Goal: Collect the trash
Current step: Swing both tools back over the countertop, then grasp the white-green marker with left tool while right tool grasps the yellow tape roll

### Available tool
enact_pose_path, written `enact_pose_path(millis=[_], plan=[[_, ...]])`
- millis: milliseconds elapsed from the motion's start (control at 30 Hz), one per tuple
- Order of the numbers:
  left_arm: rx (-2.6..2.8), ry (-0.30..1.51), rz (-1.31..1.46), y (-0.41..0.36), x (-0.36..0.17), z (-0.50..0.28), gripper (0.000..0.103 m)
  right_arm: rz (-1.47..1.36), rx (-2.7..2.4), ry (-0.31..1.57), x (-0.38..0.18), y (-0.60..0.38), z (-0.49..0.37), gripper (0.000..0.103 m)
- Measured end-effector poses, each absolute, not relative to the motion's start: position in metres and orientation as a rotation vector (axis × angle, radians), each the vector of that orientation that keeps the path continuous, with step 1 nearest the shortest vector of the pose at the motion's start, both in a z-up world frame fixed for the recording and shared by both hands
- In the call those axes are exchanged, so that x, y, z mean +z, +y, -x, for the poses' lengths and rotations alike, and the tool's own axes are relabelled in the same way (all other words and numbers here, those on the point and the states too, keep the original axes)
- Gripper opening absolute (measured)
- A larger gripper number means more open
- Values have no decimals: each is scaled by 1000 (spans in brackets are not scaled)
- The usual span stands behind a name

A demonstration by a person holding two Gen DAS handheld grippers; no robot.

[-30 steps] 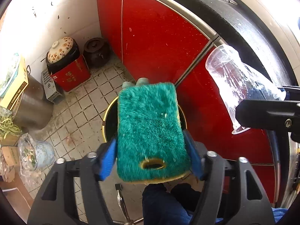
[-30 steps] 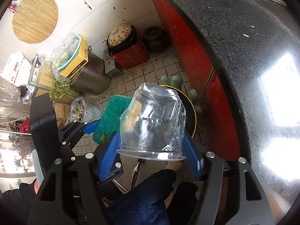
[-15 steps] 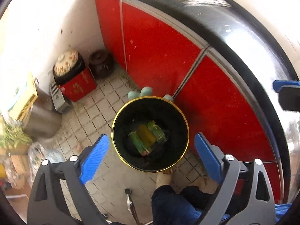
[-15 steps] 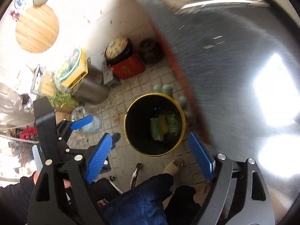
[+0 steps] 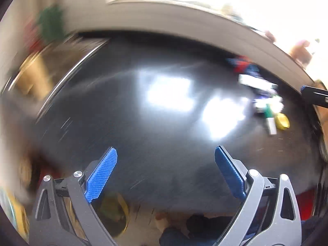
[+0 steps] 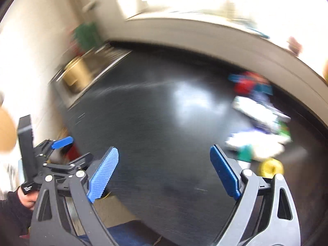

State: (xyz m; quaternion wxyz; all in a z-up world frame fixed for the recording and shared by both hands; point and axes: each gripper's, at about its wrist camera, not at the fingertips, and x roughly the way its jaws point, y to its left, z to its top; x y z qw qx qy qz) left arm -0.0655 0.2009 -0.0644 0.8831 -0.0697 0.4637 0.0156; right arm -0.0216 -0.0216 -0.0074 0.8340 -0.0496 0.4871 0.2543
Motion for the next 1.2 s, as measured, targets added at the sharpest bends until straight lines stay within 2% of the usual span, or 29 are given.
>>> enact_pose_path(millis=[167,367,800,1200], plan=[[-174,923,2,101,-42,9,93,-30,323,999,7,-150,8,88],[-301,931,-98,20,-47,-20,93,-98,229,983,4,-229,9,88],[-300,1071,-257,-14,-106,-68,93,-58,275,1056,-39,-251,-17,88],[-303,1204,-98,-61,-156,-89,92,89,390,1122,-135,-244,-43,88]])
